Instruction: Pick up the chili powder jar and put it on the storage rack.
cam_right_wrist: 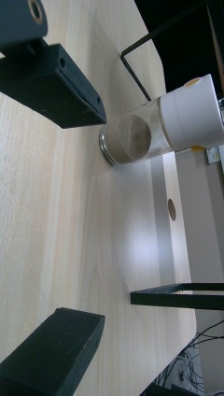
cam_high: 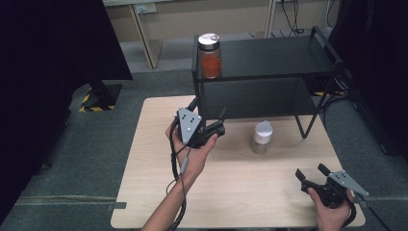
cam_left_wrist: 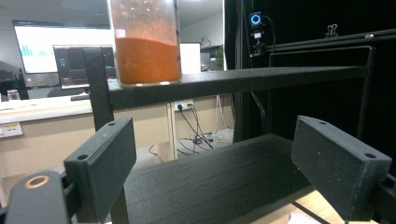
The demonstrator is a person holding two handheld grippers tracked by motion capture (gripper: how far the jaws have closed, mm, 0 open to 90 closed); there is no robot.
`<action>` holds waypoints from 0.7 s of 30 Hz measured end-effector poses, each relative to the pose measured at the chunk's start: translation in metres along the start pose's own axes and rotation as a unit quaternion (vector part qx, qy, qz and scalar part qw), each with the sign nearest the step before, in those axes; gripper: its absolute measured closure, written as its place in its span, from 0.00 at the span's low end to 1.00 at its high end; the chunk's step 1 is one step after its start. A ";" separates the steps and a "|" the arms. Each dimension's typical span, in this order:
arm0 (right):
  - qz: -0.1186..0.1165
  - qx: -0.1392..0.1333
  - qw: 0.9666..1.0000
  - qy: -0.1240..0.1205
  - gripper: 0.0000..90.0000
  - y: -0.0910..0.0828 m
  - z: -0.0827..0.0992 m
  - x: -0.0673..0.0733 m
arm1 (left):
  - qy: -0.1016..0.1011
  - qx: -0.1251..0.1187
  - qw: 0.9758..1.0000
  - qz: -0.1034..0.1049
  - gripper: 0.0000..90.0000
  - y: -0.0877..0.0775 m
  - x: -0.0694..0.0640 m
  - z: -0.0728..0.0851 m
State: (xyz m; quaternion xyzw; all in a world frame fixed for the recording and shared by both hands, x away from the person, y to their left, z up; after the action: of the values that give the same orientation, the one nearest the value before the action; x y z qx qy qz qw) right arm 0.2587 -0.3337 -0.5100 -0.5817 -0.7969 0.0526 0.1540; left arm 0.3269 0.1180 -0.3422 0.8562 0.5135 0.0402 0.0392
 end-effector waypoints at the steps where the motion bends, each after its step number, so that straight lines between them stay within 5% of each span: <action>1: 0.000 0.000 1.000 0.000 0.06 0.000 0.000 0.000 | -0.001 0.001 1.000 0.000 0.15 -0.001 0.000 0.002; 21: -0.001 -0.001 1.000 0.001 0.06 0.000 0.000 0.000 | -0.004 0.014 1.000 0.004 0.15 -0.013 0.002 0.036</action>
State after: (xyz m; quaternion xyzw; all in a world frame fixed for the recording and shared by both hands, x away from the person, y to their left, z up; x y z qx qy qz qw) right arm 0.2585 -0.3338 -0.5102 -0.5813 -0.7973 0.0509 0.1544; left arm 0.3204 0.1249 -0.3791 0.8589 0.5105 0.0297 0.0288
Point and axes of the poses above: each handheld gripper's, and its own axes: y roughly forward along the jaws, z roughly out of its underside, x roughly to its left, the point moved 8 cm from there along y, roughly forward along the jaws, and after that the axes turned 1 degree about z, right-handed, at the moved point
